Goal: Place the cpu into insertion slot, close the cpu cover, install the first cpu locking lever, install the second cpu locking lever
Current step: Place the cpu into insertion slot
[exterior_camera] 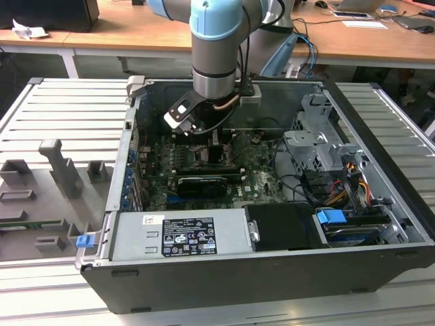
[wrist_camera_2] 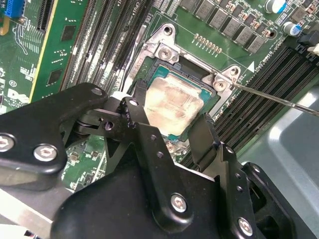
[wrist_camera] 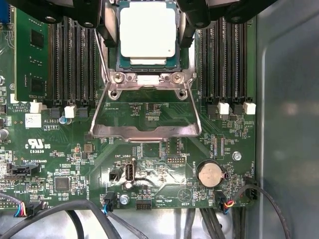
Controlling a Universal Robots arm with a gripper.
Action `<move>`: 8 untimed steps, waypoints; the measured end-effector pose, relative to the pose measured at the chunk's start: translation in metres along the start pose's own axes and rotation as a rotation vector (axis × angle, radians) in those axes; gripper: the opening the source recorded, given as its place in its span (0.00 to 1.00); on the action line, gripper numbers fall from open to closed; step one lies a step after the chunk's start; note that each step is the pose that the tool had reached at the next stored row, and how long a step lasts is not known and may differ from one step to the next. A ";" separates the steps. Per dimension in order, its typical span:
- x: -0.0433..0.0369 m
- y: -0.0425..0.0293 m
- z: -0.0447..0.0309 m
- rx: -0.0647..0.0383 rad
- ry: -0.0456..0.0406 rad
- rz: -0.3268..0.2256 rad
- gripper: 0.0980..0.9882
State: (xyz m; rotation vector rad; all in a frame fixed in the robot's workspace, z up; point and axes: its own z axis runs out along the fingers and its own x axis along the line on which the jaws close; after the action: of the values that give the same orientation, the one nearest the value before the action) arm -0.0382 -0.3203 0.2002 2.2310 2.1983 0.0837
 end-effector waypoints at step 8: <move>0.0003 0.0006 -0.0077 0.002 0.0006 0.001 0.48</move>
State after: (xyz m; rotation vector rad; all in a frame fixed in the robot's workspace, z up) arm -0.0379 -0.3203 0.2079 2.2336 2.1980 0.0827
